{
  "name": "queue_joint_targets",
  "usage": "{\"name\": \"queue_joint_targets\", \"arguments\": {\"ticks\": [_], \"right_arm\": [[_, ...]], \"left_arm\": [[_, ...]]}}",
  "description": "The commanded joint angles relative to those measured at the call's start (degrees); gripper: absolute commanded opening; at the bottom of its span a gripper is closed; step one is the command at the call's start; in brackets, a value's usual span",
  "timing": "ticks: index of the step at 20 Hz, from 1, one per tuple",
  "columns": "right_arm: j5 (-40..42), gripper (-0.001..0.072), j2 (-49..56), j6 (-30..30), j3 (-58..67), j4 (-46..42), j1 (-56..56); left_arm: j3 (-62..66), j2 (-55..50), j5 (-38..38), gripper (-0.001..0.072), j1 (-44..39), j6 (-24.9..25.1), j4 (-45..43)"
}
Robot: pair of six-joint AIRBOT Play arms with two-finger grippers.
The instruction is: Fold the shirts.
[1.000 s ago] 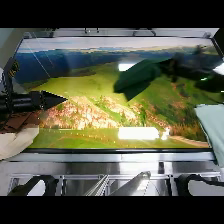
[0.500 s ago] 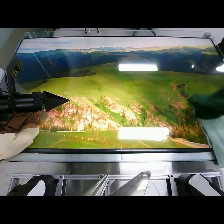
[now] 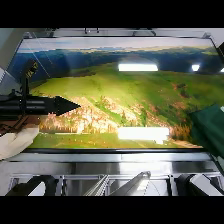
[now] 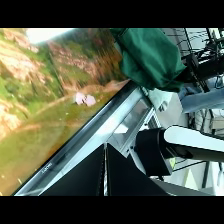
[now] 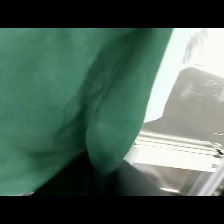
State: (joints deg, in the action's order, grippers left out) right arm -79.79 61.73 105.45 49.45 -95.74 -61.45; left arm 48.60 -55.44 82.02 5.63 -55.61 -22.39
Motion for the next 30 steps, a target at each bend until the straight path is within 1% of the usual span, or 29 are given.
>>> {"name": "queue_joint_targets", "arguments": {"ticks": [1,2,5,8,9,10,11,12,13,14,15,18,20,22,23,25,26,30], "right_arm": [[0.2,0.061,0.7,0.4,-1.5,-2.4,-0.3],[-1.3,0.0672,0.7,0.2,-1.0,-2.4,-0.3],[-6.4,0.0672,0.7,0.2,3.5,-0.4,-0.3],[-11.9,0.0665,0.7,0.2,12.0,6.6,1.0],[-12.2,0.0588,0.6,0.2,14.3,10.7,2.3],[-11.5,0.031,0.4,-0.1,16.3,16.3,4.6],[-9.7,0.0044,0.0,-1.8,17.5,22.7,7.3],[-7.5,0.0024,-0.8,-4.5,18.1,29.6,10.8],[-5.1,0.0023,-1.8,-6.6,18.1,35.0,14.8],[-3.0,0.0023,-2.9,-8.5,18.1,38.8,19.5],[-2.2,0.0024,-4.0,-10.4,18.1,40.2,24.7],[-2.1,0.0023,-7.0,-15.2,17.1,39.9,41.2],[-2.1,0.0023,-9.4,-15.9,14.4,39.2,53.3],[-0.5,0.0023,-12.4,-15.9,9.7,35.1,66.2],[2.9,0.0023,-14.2,-14.3,6.1,30.8,72.8],[9.8,0.0022,-16.9,-8.6,-1.5,24.0,82.8],[10.9,0.0022,-17.0,-7.7,-3.2,23.5,85.2],[12.0,0.0023,-16.2,-7.7,-3.6,24.0,86.3]], "left_arm": [[0.0,0.0,-0.7,0.0021,-0.6,-0.2,0.0],[0.0,0.0,-0.8,0.0021,-0.6,-0.2,0.0],[0.0,0.0,-1.3,0.0021,-0.6,-0.2,0.1],[0.3,0.0,-2.9,0.0021,-0.6,-0.2,0.0],[0.9,0.0,-3.7,0.0021,-0.6,0.0,0.0],[2.2,0.0,-4.2,0.0021,-0.6,0.2,-0.2],[4.1,0.1,-4.3,0.002,-0.6,0.2,-0.6],[5.9,0.1,-4.3,0.002,-0.6,0.2,-1.0],[8.1,0.1,-4.0,0.0019,-0.6,0.1,-3.3],[9.7,0.2,-3.6,0.002,-0.6,-1.0,-6.1],[10.1,0.8,-3.6,0.002,-0.7,-2.2,-7.6],[5.1,6.2,-3.5,0.0019,-0.7,-3.0,-8.0],[-0.7,11.8,-3.5,0.002,-0.7,-5.6,-8.0],[-6.8,17.8,-2.6,0.002,-0.7,-6.4,-8.0],[-9.6,20.5,-2.5,0.002,-0.7,-6.4,-8.0],[-14.6,25.4,-2.5,0.002,-0.7,-7.2,-8.0],[-16.5,27.5,-2.5,0.002,-0.7,-8.8,-8.0],[-18.2,32.1,-2.1,0.002,-0.7,-9.4,-7.9]]}}
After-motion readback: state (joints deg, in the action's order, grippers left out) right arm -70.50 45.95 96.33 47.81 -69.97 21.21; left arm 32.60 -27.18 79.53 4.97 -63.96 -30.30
